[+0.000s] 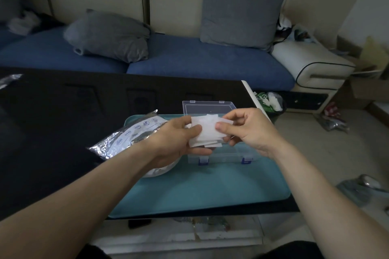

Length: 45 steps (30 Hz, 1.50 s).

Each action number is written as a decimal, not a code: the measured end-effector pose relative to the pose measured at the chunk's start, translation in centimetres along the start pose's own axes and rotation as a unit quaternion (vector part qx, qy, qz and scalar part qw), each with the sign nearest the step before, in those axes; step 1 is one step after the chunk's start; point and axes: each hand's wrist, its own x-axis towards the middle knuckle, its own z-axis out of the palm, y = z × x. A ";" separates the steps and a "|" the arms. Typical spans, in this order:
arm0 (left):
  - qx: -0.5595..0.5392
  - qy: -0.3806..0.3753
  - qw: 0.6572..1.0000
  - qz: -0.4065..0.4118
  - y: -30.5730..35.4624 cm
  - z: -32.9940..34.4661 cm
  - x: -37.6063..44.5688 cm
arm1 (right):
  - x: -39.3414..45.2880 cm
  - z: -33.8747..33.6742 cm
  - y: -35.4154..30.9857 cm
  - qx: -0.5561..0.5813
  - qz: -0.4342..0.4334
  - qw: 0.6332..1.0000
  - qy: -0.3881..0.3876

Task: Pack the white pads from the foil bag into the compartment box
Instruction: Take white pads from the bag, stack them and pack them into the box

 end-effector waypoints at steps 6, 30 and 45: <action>-0.022 0.020 0.999 0.013 0.1 0.0 0.2 | -0.2 -1.4 -0.2 0.034 0.019 0.999 0.024; -0.027 0.045 0.999 0.000 0.2 0.8 0.1 | 0.0 -0.7 -0.2 -0.081 -0.073 0.992 0.061; 0.016 0.059 0.996 0.068 -0.2 0.5 0.7 | 0.1 -0.1 -0.4 0.002 0.013 1.000 0.013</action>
